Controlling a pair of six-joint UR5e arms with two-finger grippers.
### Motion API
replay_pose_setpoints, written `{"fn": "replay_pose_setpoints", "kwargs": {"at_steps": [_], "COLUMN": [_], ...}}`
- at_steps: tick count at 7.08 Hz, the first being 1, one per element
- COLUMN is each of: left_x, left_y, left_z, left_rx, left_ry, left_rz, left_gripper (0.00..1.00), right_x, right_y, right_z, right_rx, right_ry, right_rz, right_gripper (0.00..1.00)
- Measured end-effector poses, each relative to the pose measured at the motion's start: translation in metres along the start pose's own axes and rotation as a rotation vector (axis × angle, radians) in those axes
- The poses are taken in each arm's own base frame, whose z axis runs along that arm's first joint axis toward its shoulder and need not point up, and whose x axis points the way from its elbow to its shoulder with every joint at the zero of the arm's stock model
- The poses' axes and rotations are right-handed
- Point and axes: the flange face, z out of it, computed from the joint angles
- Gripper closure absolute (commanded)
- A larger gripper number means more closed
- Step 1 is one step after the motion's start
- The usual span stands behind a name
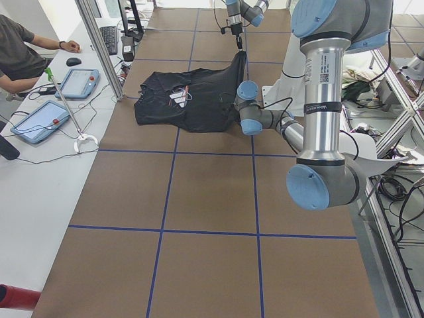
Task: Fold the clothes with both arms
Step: 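Grasp both hem corners with the left and right grippers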
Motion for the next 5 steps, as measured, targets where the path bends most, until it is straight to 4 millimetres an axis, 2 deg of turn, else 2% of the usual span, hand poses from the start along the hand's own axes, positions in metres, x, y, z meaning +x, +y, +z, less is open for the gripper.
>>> {"fn": "replay_pose_setpoints", "kwargs": {"at_steps": [2, 5], "left_x": [0.013, 0.026], "left_y": [0.01, 0.033], "left_z": [-0.01, -0.033], "left_rx": [-0.053, -0.161], "left_ry": [0.024, 0.011], "left_rz": [0.005, -0.051], "left_gripper": [1.0, 1.0], "right_x": [-0.004, -0.006], "right_y": [0.001, 0.019], "right_z": [-0.014, -0.026], "right_rx": [-0.021, -0.142], "right_ry": [-0.029, -0.073], "right_rz": [-0.006, -0.014], "right_gripper": [1.0, 1.0]}}
